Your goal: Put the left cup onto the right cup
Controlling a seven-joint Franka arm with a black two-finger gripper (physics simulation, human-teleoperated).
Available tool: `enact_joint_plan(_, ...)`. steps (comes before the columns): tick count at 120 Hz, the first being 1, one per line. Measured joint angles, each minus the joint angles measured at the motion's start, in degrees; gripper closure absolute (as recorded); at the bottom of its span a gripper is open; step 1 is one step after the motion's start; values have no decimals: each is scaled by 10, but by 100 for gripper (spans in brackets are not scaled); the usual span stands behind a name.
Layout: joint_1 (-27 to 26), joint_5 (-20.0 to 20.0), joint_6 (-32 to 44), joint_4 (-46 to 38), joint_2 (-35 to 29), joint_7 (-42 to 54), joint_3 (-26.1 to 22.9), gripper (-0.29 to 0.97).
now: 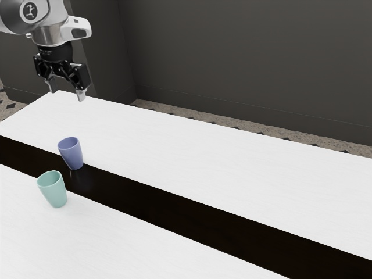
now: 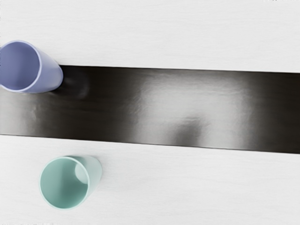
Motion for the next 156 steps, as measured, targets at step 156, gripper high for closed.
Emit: enact_joint_plan(156,103,-12,122,-158,39,-31,-1,0)
